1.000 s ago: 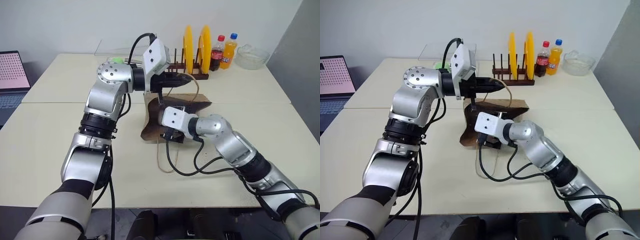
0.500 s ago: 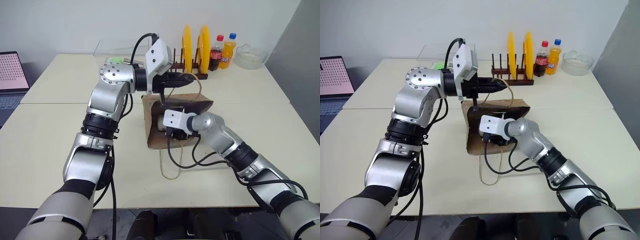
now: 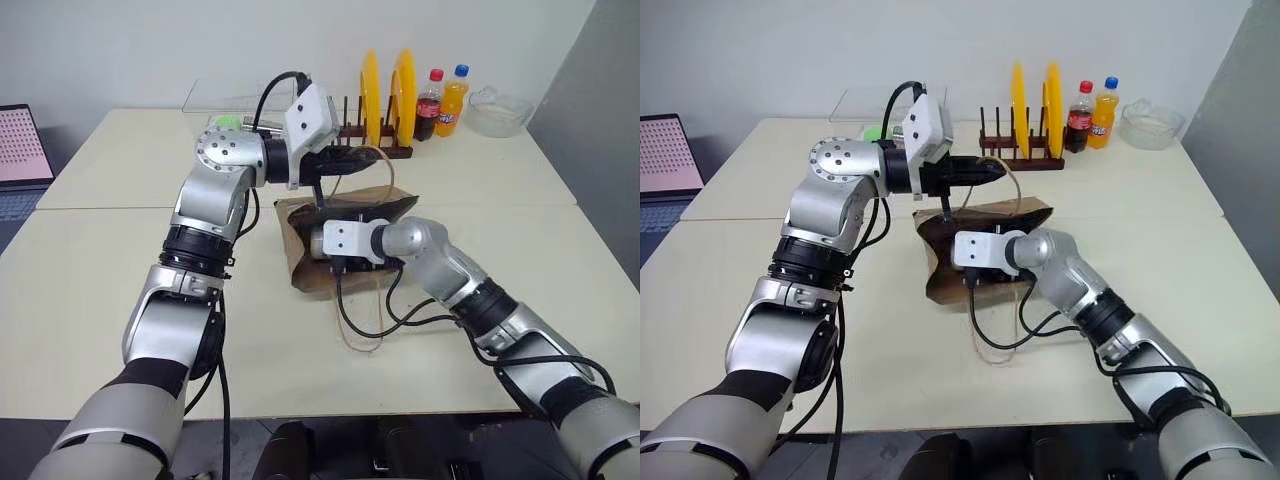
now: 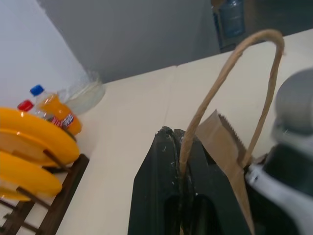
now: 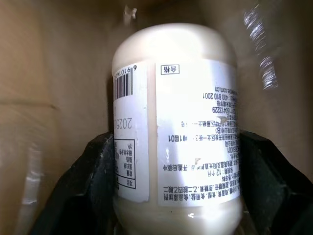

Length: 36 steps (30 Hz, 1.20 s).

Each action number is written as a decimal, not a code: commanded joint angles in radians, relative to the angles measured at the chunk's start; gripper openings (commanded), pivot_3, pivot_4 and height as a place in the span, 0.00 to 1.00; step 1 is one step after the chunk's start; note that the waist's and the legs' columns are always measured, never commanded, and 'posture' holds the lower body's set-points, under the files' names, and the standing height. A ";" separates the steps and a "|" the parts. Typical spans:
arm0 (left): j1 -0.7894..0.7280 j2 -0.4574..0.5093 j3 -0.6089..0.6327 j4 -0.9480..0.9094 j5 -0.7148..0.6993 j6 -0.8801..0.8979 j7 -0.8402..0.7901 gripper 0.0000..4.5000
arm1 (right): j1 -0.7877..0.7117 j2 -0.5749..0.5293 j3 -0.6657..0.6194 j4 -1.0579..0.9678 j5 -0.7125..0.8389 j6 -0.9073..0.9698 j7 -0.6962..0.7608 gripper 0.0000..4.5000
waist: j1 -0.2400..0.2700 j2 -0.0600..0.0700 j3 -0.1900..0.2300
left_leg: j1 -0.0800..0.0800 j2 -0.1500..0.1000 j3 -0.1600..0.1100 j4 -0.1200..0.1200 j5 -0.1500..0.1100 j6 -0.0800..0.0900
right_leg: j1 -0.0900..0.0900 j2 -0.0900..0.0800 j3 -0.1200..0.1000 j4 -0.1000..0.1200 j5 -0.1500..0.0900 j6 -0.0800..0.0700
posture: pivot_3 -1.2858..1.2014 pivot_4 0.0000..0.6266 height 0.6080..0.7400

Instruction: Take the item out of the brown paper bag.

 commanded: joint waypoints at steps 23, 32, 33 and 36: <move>-0.087 0.000 0.013 0.191 0.095 -0.156 0.120 0.00 | 0.037 -0.383 -0.635 -0.331 0.464 0.176 0.060 0.68 | 0.010 0.000 0.000 | -0.005 0.000 -0.002 0.000 0.000 0.000 | -0.001 -0.001 -0.002 -0.002 0.000 0.000 | 0.52 0.24 1.00; -0.091 -0.012 0.015 0.177 0.094 -0.156 0.116 0.00 | 0.026 -0.368 -0.422 0.140 0.212 -0.033 -0.070 0.68 | -0.003 0.000 0.000 | -0.002 0.001 0.004 0.000 0.000 0.001 | -0.002 0.000 0.002 0.001 0.000 0.000 | 0.52 0.24 1.00; -0.091 -0.012 0.015 0.177 0.094 -0.156 0.117 0.00 | 0.011 -0.363 -0.400 0.184 0.196 -0.039 -0.058 0.68 | -0.003 0.000 0.001 | -0.003 0.001 0.005 0.000 0.000 0.000 | -0.003 0.000 0.002 0.001 0.000 0.000 | 0.52 0.24 1.00; -0.083 -0.014 0.016 0.164 0.092 -0.152 0.117 0.00 | -0.035 -0.334 -0.329 0.351 0.146 -0.088 -0.022 0.68 | -0.004 0.001 0.001 | -0.005 0.001 0.006 0.000 0.000 0.000 | -0.006 0.000 0.003 0.001 0.000 0.000 | 0.52 0.24 1.00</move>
